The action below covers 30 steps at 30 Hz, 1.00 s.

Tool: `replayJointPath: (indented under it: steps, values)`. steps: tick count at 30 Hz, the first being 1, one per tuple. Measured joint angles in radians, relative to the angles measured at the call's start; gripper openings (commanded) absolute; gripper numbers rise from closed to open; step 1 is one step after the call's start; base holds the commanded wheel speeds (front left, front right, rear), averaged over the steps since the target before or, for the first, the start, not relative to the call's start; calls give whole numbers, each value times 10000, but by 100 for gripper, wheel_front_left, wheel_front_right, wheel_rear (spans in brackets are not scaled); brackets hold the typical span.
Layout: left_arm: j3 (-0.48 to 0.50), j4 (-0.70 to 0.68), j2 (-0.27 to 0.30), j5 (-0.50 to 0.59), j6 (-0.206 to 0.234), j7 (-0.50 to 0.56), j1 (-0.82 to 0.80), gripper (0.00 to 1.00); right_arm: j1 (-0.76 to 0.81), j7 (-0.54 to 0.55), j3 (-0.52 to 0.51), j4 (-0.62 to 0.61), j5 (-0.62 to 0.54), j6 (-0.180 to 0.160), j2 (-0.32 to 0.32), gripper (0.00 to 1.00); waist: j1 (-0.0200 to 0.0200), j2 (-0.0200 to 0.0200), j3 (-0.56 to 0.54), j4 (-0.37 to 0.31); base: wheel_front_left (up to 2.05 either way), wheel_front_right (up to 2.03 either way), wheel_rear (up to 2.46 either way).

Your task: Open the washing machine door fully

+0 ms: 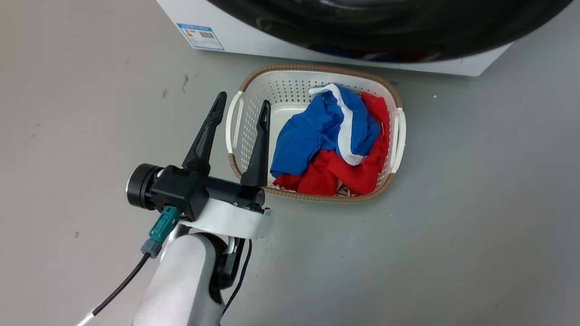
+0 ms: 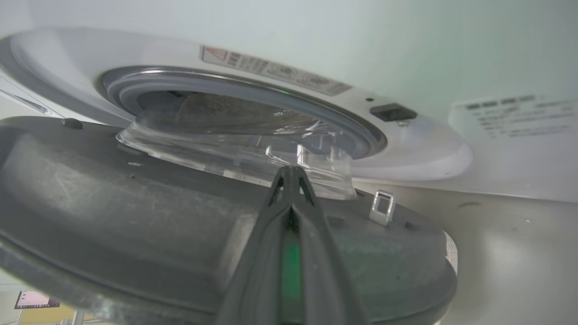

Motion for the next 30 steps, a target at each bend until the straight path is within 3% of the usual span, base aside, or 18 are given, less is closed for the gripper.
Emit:
replayJointPath:
  steps: [6, 18, 30]
  values:
    - [174, 117, -2, 82, -13, 0, 82, 100, 1180, 1049, 148, -717, 128, 2, 144, 0, 0, 0, -494, -102, 0, 0, 0]
    - [688, 387, -2, 190, -311, 0, 1008, 100, 4018, 2092, 276, -3085, 322, 2, 587, 0, 0, 0, -1852, -311, 0, 0, 0]
    - [706, 780, -2, 163, -570, 0, 1981, 100, 7044, 2441, 384, -5706, 426, 2, 1824, 0, -1, 0, -3455, -342, 0, 0, 0]
